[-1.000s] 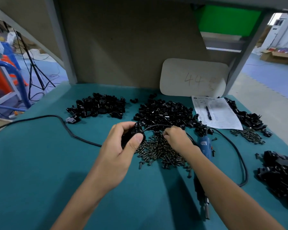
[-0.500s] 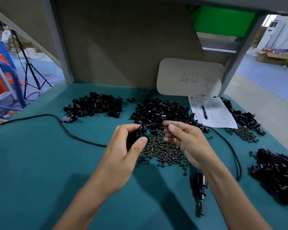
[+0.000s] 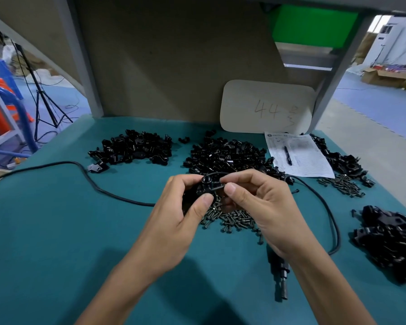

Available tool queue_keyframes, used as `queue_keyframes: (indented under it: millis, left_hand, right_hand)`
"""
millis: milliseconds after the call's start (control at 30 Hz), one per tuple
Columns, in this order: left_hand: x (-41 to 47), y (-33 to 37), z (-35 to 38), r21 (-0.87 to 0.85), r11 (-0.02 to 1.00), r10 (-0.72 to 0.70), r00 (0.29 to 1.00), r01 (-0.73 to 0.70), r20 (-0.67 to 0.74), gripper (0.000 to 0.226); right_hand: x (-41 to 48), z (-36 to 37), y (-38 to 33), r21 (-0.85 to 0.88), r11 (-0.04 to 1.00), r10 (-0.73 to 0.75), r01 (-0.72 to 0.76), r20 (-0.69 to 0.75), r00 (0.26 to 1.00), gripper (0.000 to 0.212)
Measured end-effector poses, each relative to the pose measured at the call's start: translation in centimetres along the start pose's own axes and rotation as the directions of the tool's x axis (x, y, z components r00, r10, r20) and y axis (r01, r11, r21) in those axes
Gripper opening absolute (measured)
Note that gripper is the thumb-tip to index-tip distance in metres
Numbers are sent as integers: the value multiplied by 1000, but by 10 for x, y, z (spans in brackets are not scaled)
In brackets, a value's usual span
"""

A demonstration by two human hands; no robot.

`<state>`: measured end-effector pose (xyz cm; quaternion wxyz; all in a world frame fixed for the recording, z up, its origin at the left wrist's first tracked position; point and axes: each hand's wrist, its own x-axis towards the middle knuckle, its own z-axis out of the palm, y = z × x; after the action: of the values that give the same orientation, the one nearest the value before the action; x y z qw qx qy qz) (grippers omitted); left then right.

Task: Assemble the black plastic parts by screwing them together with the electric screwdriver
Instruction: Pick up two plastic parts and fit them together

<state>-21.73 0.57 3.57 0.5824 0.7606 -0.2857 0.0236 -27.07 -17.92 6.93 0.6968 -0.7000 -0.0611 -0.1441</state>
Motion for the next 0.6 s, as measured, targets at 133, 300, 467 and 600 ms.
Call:
queue_keyframes:
  millis: [133,300,467,600]
  left_hand:
    - [1,0,1,-1,1000,1,1000,-1,25,31]
    - [0,-2,3,-10,1000,-17,999,17,42,39]
    - [0,0,5,-51,998,-43,997,46,64,40]
    - [-1,2,5,-12,1000,-14,997,15,76,34]
  right_hand:
    - [-1,-1,2,-76,996,-43,41,-19,999,11]
    - [-3,-1,4,-103,993,-63,58,-47,997,11]
    - [-9,0,2,-137,987,-87,82,-26,996,14]
    - [-9,1,0,-132,990,-59,56,-14,998,16]
